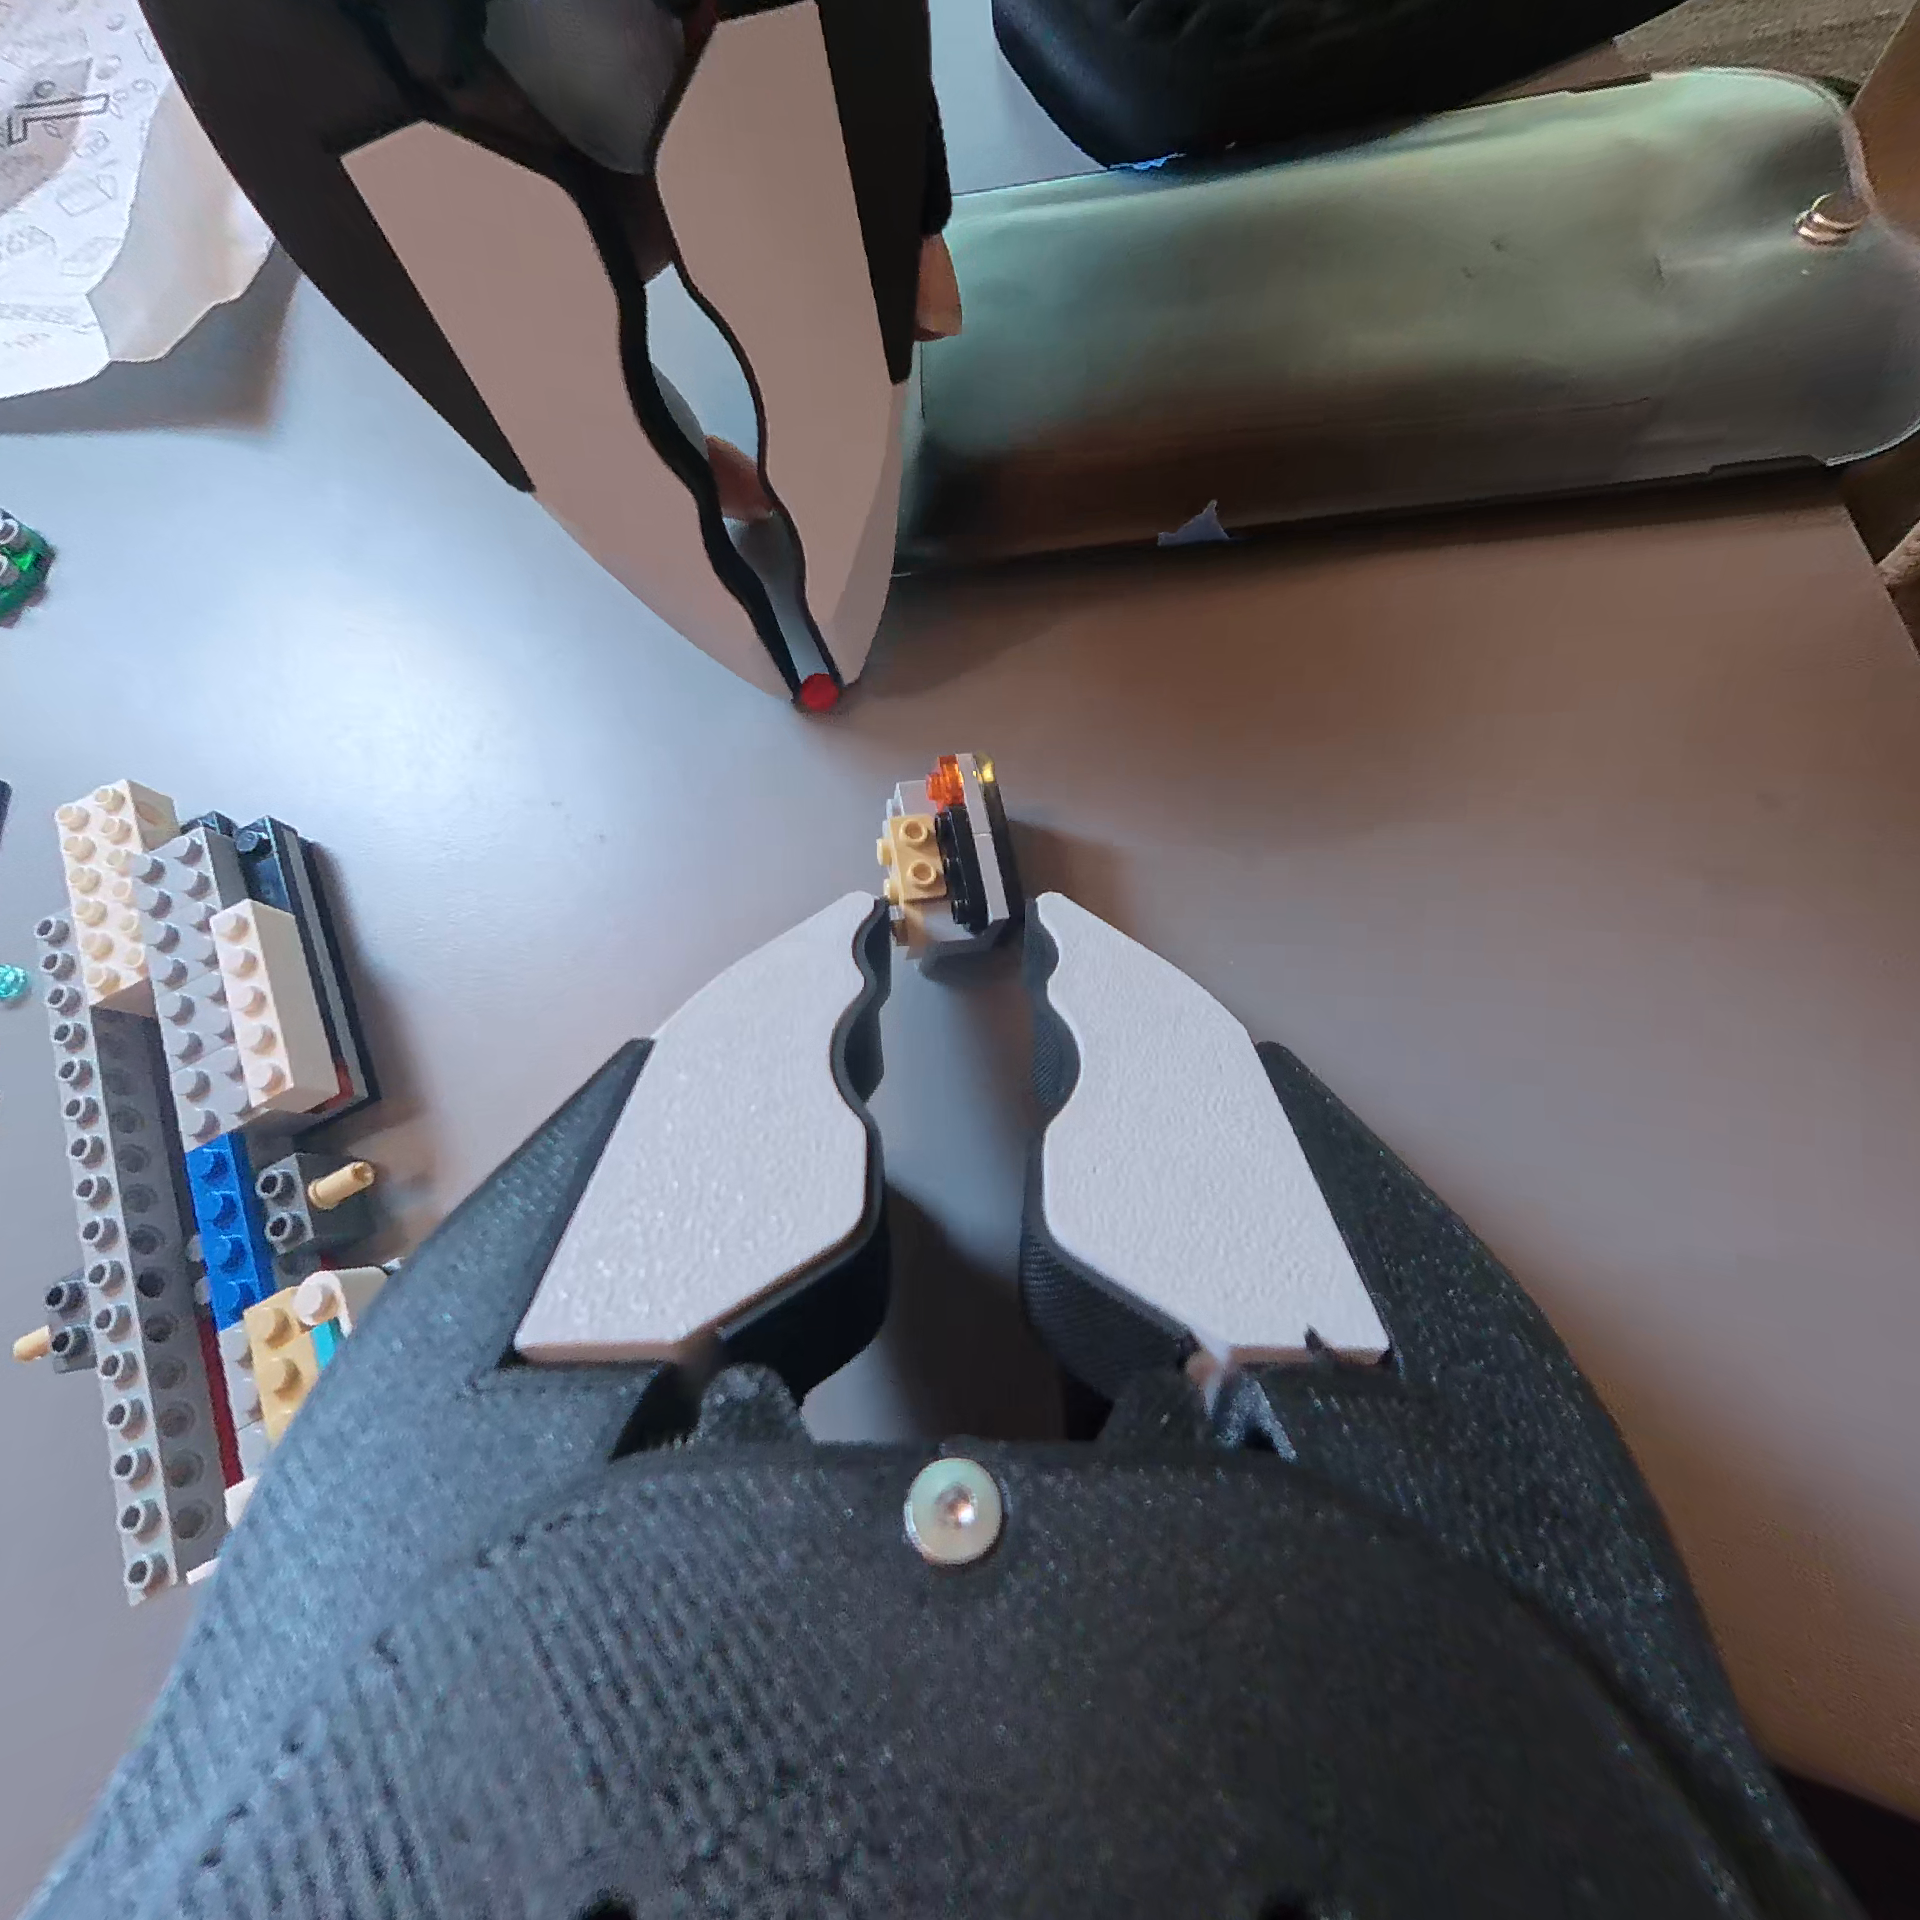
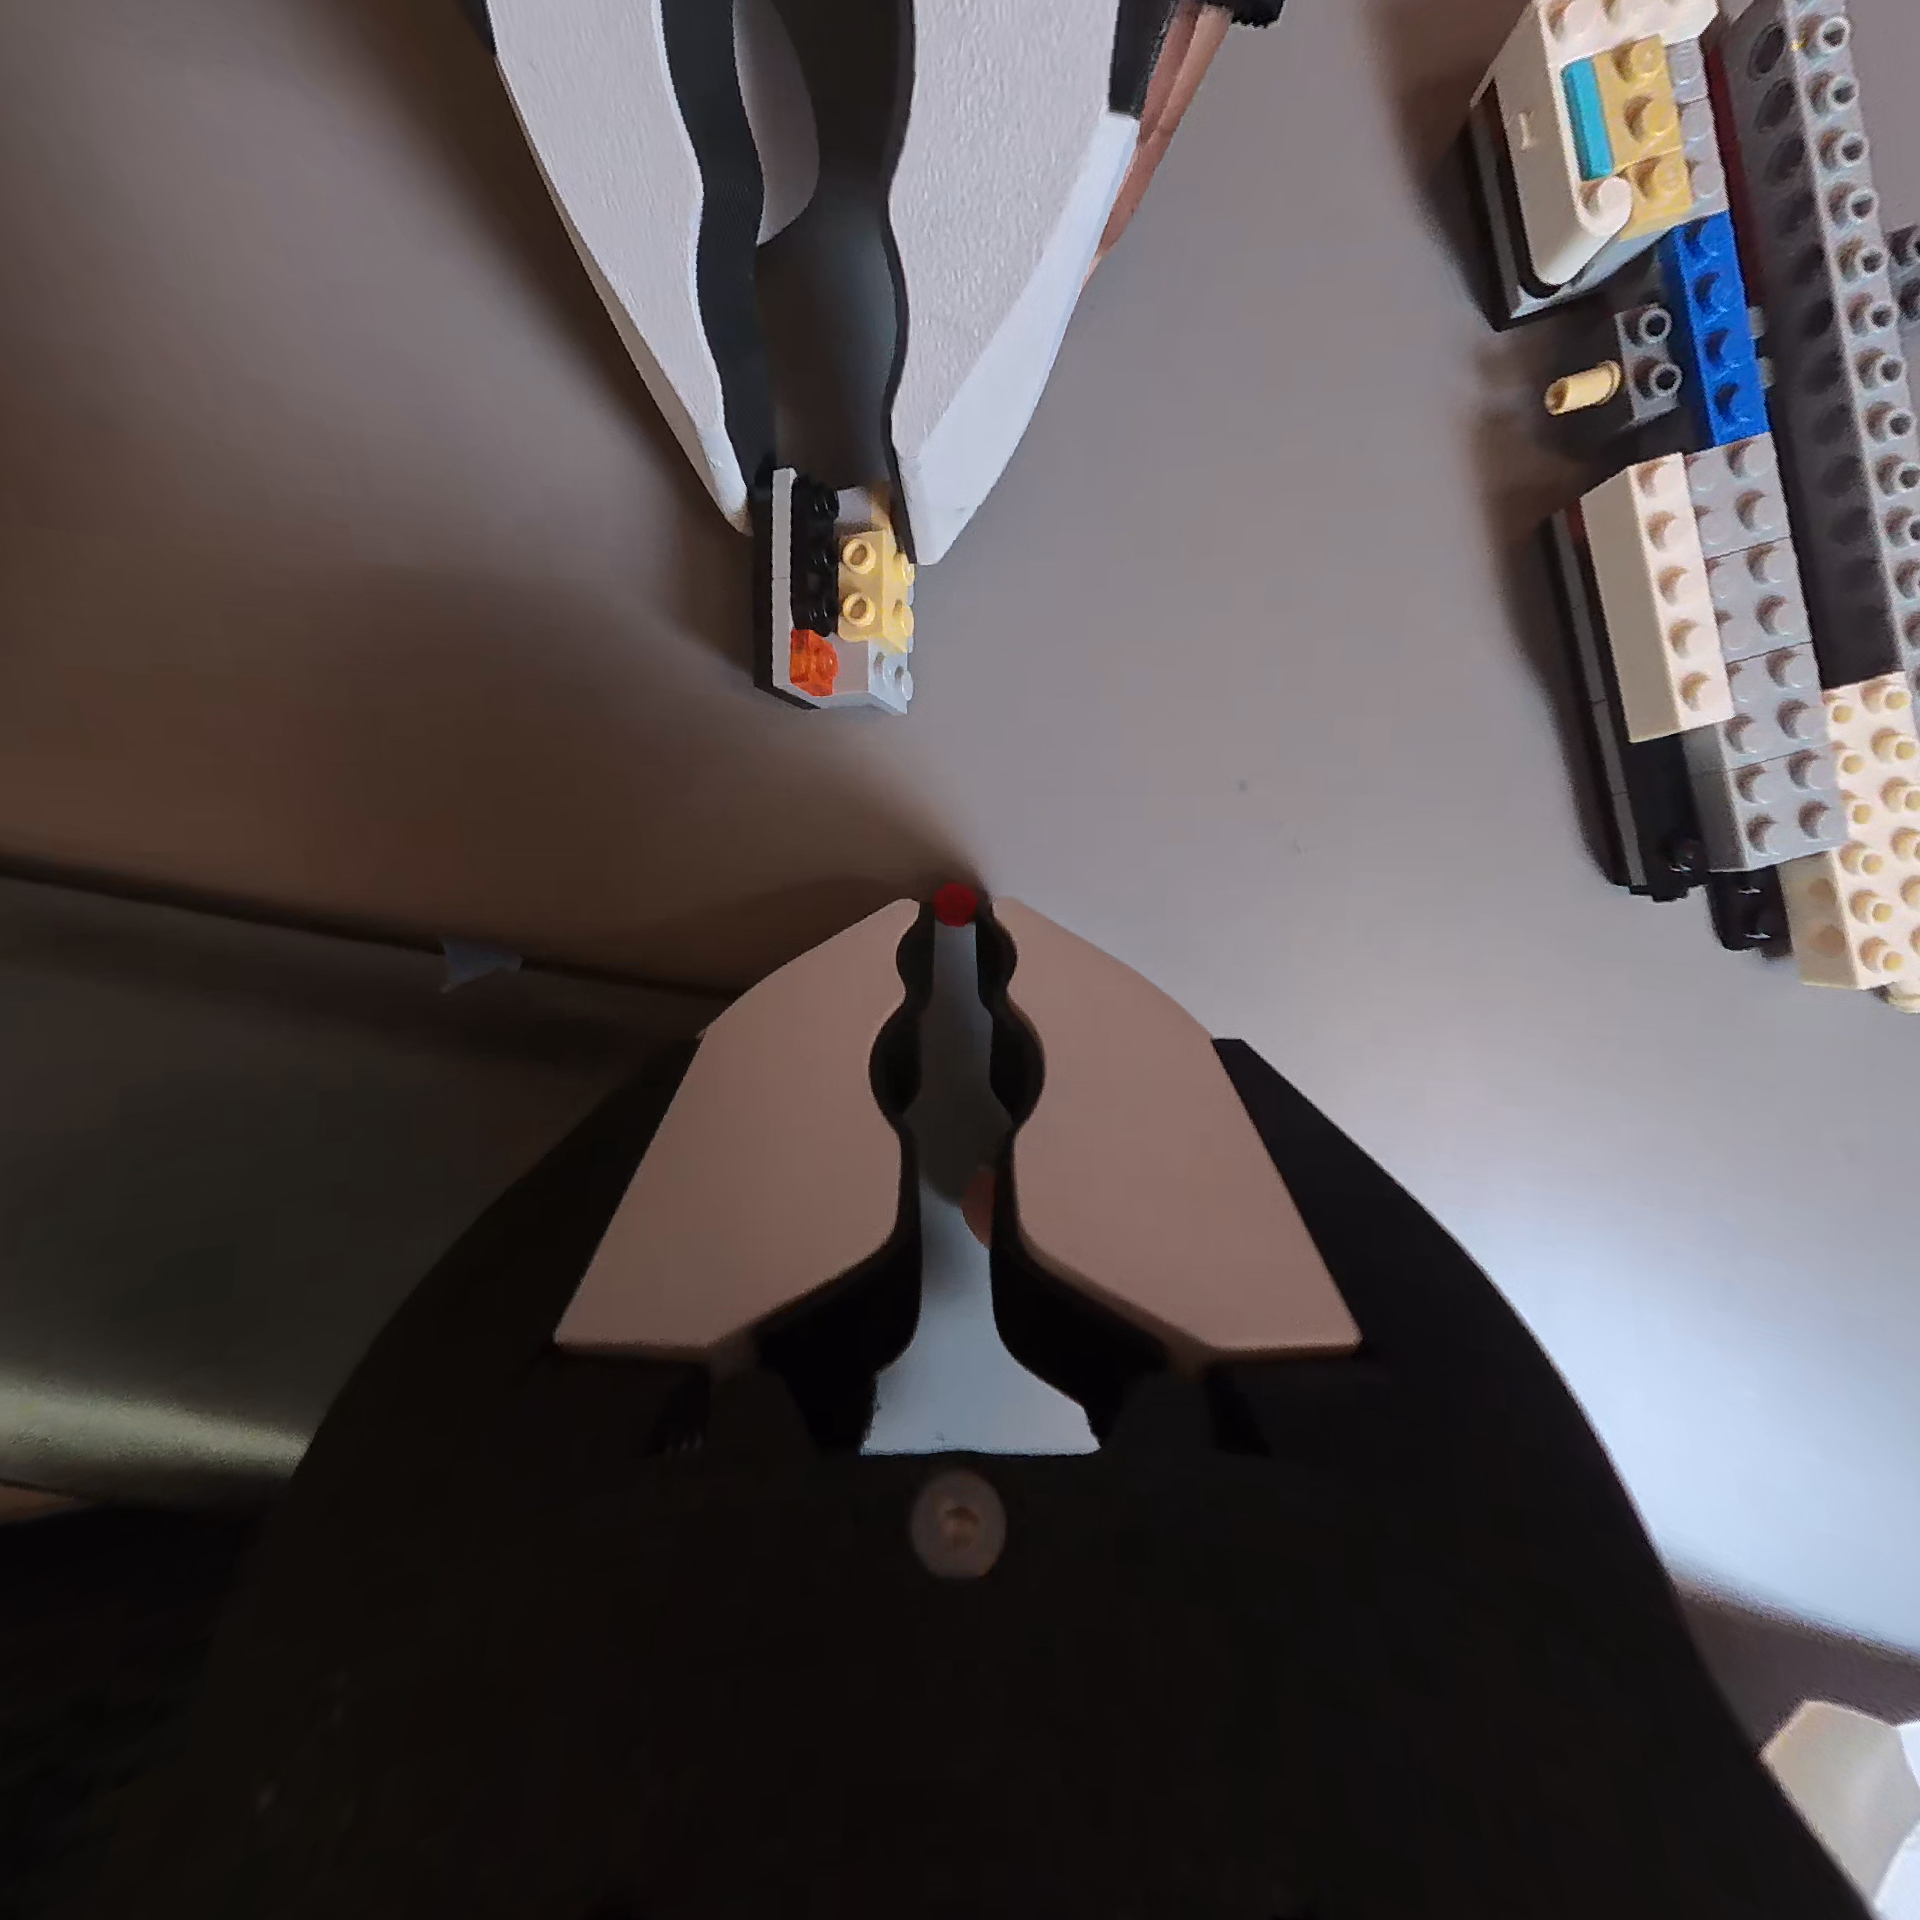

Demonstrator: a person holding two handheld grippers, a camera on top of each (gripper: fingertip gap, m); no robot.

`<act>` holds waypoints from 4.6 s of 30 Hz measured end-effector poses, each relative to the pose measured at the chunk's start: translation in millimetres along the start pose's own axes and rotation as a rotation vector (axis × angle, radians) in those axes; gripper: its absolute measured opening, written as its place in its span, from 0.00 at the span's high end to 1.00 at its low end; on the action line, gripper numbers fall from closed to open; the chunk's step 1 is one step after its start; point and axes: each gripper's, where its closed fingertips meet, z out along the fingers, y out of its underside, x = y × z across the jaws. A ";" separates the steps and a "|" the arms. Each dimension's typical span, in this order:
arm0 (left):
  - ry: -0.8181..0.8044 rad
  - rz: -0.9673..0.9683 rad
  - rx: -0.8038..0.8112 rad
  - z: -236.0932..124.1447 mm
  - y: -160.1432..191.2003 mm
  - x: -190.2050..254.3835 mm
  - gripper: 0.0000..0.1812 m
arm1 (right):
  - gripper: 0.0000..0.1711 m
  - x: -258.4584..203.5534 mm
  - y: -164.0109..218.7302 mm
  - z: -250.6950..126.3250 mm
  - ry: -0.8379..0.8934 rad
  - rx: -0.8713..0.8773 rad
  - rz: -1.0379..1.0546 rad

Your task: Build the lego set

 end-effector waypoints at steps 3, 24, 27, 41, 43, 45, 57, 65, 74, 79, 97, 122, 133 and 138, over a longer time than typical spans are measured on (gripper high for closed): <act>0.002 -0.010 0.002 0.1 -0.3 -0.7 0.87 | 0.96 -1.4 -4.0 -0.1 -0.014 0.007 -0.005; 0.005 -0.030 0.006 0.8 -0.9 -1.9 0.86 | 0.95 -14.4 -58.1 7.2 -0.114 0.117 -0.034; 0.006 -0.032 0.006 0.7 -0.9 -1.9 0.86 | 0.95 -14.0 -58.6 6.6 -0.120 0.123 -0.026; 0.037 -0.054 0.012 0.6 -2.0 1.5 0.87 | 0.91 -13.8 -61.8 2.7 -0.253 0.232 0.237; 0.040 -0.058 0.014 0.6 -2.0 1.7 0.87 | 0.92 -14.7 -61.0 5.6 -0.247 0.223 0.222; 0.041 -0.061 0.014 0.6 -2.0 1.8 0.87 | 0.93 -15.4 -59.6 7.7 -0.243 0.211 0.207; 0.044 -0.058 0.012 0.6 -2.0 3.0 0.87 | 0.94 -17.3 -59.2 9.2 -0.257 0.213 0.214; 0.043 -0.058 0.013 0.6 -2.0 3.0 0.87 | 0.94 -16.1 -60.4 8.2 -0.259 0.226 0.228; 0.034 -0.035 0.051 0.0 -8.6 3.1 0.87 | 0.88 -14.2 -55.2 -2.7 -0.358 0.244 0.373; 0.009 -0.002 0.116 -6.3 -21.9 2.4 0.87 | 0.85 -18.6 -55.5 -7.4 -0.523 0.278 0.513; -0.040 0.087 0.141 -9.6 -32.4 4.3 0.88 | 0.85 -28.6 -58.8 -10.1 -0.706 0.321 0.630; -0.141 0.509 0.055 12.8 -25.4 27.5 0.88 | 0.86 -51.6 -41.3 7.2 -0.509 0.134 0.250; -0.121 0.503 0.058 14.2 -24.2 29.4 0.89 | 0.86 -52.8 -41.8 8.7 -0.556 0.107 0.200; -0.117 0.497 0.055 14.5 -22.7 28.8 0.89 | 0.86 -52.3 -41.8 10.0 -0.581 0.082 0.219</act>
